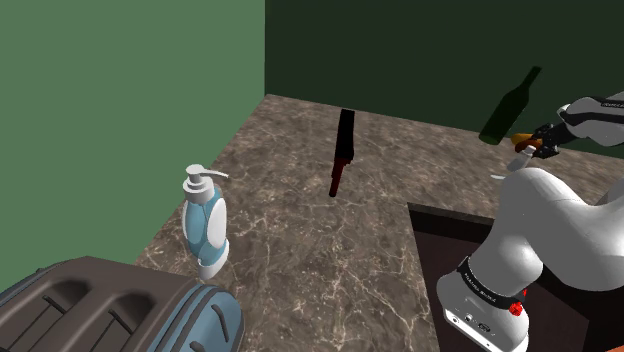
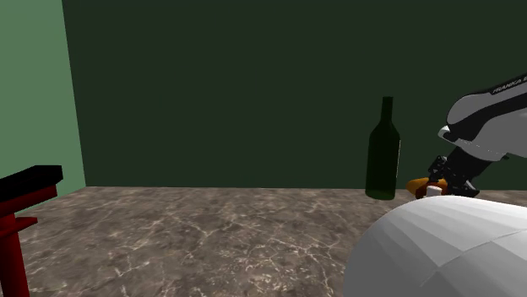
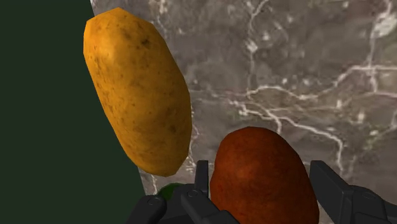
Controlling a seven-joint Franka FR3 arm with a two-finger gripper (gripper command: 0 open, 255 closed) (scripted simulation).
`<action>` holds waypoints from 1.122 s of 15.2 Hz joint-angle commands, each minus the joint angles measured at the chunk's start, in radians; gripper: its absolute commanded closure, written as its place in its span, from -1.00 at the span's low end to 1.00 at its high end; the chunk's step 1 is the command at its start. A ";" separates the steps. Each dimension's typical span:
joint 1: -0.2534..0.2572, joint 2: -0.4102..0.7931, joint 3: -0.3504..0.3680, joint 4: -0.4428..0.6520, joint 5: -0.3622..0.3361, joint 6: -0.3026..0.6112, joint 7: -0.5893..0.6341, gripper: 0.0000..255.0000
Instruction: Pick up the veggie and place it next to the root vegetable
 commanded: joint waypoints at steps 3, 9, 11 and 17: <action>0.000 0.000 0.000 0.000 0.000 0.000 0.000 -1.00; -0.048 0.032 0.040 -0.017 0.023 -0.033 -0.011 -1.00; -0.090 0.059 0.077 -0.027 0.044 -0.065 -0.022 -1.00; -0.090 0.059 0.077 -0.027 0.044 -0.065 -0.022 -1.00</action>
